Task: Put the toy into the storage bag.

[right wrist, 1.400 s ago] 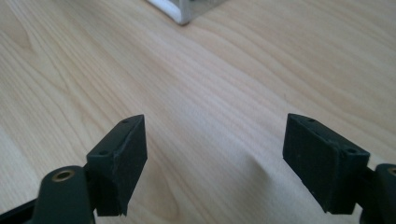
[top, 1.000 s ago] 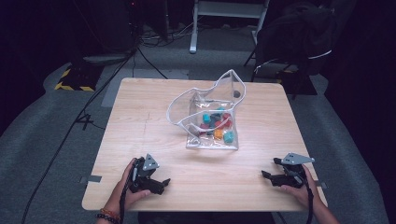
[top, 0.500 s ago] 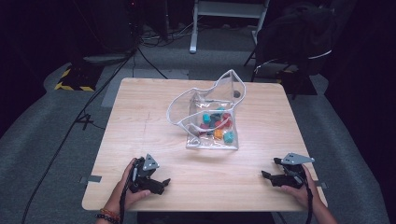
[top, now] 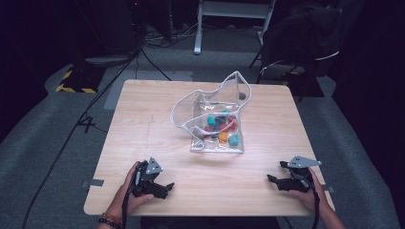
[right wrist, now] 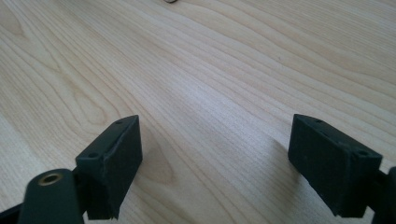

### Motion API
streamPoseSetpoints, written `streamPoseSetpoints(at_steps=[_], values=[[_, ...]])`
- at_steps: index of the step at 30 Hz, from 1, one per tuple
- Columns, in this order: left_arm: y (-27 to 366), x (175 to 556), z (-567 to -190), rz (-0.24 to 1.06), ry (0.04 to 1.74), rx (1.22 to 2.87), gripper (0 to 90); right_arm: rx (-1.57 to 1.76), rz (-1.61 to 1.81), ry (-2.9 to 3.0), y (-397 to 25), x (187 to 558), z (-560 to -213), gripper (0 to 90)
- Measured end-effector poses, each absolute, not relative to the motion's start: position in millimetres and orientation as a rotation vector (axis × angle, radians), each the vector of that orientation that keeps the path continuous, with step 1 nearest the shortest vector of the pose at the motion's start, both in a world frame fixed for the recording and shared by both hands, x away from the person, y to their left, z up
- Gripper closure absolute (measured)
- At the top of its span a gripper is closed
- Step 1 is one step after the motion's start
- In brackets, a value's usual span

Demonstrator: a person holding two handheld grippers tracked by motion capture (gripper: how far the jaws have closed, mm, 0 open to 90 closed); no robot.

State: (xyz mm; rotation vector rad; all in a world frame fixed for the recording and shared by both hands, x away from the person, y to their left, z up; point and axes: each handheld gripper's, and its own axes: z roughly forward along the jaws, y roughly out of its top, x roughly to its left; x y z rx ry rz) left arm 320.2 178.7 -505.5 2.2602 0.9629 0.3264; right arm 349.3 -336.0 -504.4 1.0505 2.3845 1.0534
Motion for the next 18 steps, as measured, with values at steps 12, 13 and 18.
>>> streamPoseSetpoints(at_steps=[12,13,18], values=[[178.3,321.0,-505.6,0.326,0.959,2.259,0.2,1.01,1.056,2.413,-335.2,349.9,-504.7,14.9],[178.3,321.0,-505.5,0.326,0.958,2.26,0.2,1.01,1.056,2.413,-335.2,349.9,-504.7,14.9],[178.2,321.3,-505.6,0.326,0.957,2.259,0.2,1.01,1.056,2.413,-335.2,349.9,-504.7,14.9]])
